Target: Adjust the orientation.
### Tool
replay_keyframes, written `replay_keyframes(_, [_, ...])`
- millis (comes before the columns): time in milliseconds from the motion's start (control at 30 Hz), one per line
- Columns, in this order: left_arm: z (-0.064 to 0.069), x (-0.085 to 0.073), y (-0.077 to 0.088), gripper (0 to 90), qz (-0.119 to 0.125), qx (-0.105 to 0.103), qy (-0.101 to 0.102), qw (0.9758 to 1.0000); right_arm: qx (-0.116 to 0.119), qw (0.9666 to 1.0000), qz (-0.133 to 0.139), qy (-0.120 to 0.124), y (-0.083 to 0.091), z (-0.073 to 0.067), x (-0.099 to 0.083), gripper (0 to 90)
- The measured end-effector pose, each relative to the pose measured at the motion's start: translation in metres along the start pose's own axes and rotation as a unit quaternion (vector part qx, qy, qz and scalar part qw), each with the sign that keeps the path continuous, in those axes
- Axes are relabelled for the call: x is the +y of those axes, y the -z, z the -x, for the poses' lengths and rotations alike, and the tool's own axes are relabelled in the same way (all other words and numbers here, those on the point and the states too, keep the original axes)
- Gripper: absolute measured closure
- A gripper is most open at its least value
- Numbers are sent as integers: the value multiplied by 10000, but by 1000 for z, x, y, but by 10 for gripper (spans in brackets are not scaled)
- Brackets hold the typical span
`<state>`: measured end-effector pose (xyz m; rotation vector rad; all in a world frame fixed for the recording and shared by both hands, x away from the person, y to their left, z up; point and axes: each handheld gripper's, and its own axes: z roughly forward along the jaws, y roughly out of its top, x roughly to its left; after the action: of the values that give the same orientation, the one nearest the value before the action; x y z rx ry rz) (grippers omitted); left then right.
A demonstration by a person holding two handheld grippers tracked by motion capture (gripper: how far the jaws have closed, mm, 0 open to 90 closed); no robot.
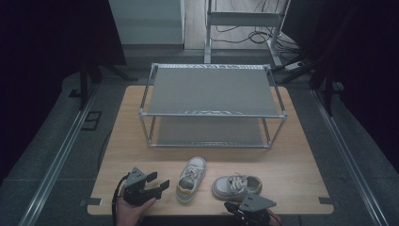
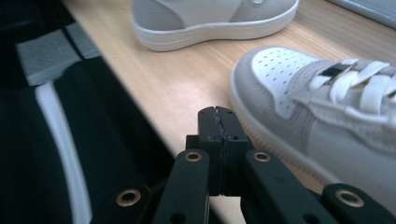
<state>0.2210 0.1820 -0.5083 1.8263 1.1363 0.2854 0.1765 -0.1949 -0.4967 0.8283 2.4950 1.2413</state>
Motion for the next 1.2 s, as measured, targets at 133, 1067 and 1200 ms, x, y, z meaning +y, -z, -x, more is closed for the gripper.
replay_keyframes(133, [2,0,1,357,-2,-31,-12,10000,-78,9999,-103,57,-12,1,4,899])
replay_keyframes(1067, [8,-1,-1,357,-35,-91,-59,9999,-1825,9829,-200,156,-75,8,36,896])
replay_keyframes(1200, [9,-2,-1,357,-59,-105,-56,9999,-1625,9866,-59,162,-65,0,33,870])
